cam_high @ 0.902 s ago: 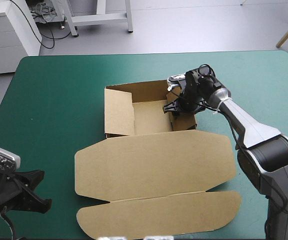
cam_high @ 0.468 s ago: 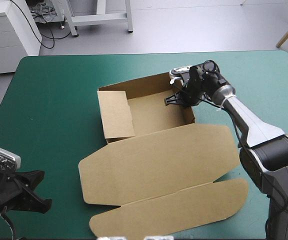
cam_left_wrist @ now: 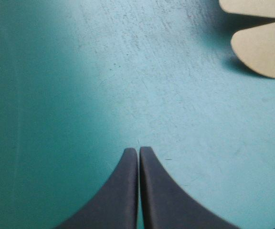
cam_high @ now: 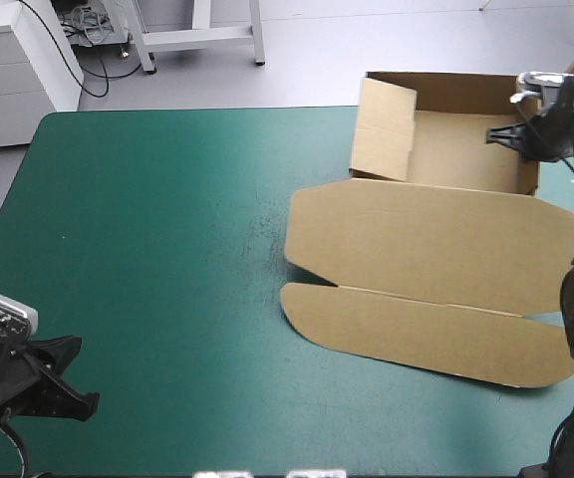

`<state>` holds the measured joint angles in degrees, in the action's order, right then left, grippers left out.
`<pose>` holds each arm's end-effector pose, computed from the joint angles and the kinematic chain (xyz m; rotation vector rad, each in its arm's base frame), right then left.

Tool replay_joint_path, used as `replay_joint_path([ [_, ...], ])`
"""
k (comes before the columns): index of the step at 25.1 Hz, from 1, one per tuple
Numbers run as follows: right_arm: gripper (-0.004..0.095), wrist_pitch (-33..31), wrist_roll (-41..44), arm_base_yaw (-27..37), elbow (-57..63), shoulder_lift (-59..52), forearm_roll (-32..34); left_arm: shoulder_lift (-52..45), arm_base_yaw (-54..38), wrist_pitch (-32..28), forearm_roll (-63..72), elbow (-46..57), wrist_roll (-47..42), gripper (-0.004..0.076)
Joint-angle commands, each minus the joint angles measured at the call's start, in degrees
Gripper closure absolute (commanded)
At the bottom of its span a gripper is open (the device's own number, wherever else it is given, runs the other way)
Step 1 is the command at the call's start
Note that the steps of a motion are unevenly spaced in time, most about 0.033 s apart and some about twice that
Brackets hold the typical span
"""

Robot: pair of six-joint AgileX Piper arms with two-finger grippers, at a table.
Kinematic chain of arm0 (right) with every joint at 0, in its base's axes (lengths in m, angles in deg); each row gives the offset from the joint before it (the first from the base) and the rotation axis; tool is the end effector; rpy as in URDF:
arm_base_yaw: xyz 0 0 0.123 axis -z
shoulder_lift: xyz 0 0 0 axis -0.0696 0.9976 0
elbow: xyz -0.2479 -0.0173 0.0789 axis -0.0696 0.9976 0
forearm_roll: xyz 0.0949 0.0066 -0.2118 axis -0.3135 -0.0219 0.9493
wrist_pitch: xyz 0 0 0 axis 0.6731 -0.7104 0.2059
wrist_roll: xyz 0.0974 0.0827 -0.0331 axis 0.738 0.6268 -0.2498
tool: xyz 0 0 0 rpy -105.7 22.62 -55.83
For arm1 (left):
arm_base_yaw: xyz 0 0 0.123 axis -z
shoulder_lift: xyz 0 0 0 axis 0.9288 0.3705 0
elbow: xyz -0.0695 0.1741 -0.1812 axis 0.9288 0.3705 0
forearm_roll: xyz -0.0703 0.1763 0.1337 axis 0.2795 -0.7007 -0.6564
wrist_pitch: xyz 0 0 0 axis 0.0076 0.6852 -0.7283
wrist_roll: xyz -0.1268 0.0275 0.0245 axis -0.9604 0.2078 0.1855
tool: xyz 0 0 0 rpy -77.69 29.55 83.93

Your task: Fold the box

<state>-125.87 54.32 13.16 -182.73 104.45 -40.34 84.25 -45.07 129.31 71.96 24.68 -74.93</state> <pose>0.4290 -0.0705 0.2819 0.2045 2.5785 -0.0728 0.0829 -0.0286 0.3398 0.4041 2.2668 -0.1686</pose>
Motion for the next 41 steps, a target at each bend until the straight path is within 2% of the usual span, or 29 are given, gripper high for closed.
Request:
replay_joint_path([
  [1,0.0927,3.5,0.0,5.8,-2.0,-2.5,-0.6,0.4,0.1,0.8,-2.9,-1.3,-0.5,0.0734],
  [11,0.0918,5.2,0.6,15.0,-2.0,-0.2,-0.3,0.5,0.1,0.8,-5.7,-1.3,-0.5,0.0734],
  [15,0.0814,5.2,-1.0,16.0,-2.0,-0.1,-0.6,0.5,0.1,0.8,-5.4,-1.3,-0.5,0.0734],
  [18,0.0584,4.7,-2.1,16.0,-2.0,-0.1,-0.6,0.6,0.1,0.8,-5.4,-1.3,-0.5,0.0734],
  [21,0.025,3.8,-2.1,16.0,-2.0,-0.1,-0.6,0.6,0.1,0.8,-5.4,-1.3,-0.5,0.0734],
  [23,0.0088,2.2,-1.8,16.1,-2.0,-0.1,-0.3,0.6,0.1,0.8,-5.4,-1.3,-0.5,0.0734],
  [24,0.003,1.5,-1.8,16.1,-2.0,-0.1,0.0,0.6,0.1,0.8,-5.4,-1.3,-0.5,0.0734],
  [26,-0.0015,-0.1,-1.8,16.1,-2.2,-0.1,0.5,0.6,0.1,0.8,-5.4,-1.3,-0.5,0.0734],
  [28,-0.0014,-3.9,-3.0,16.1,-5.2,-0.2,0.7,0.6,0.1,0.8,-5.4,-1.3,-0.5,0.0734],
  [31,-0.0014,-4.2,-3.6,16.1,-9.9,-2.0,-0.6,0.6,0.1,0.8,-6.0,-1.3,-0.5,0.0734],
  [34,-0.0003,-4.2,-7.4,15.5,-11.6,-7.7,-12.1,0.6,0.1,0.8,-5.8,-1.3,-0.5,0.0734],
  [36,0.0068,-4.2,-8.8,13.3,-11.6,-10.7,-14.7,0.6,0.1,0.8,-6.2,-1.3,-0.5,0.0734],
  [37,0.0179,-4.2,-8.8,11.6,-11.4,-12.6,-14.3,0.6,0.1,0.8,-6.2,-1.3,-0.5,0.0734],
  [38,0.0244,-4.2,-9.0,10.8,-10.8,-13.5,-14.3,0.6,0.1,0.8,-6.2,-1.3,-0.5,0.0734],
  [39,0.0423,-4.2,-9.4,8.7,-8.2,-15.9,-14.5,0.6,0.1,0.8,-6.4,-1.3,-0.5,0.0734],
  [40,0.053,-4.2,-10.0,7.0,-6.3,-17.7,-14.7,0.6,0.1,0.8,-6.7,-1.3,-0.5,0.0734],
  [41,0.0735,-4.2,-12.0,3.9,-1.7,-20.4,-15.1,0.6,0.1,0.8,-7.3,-1.3,-0.5,0.0734],
])
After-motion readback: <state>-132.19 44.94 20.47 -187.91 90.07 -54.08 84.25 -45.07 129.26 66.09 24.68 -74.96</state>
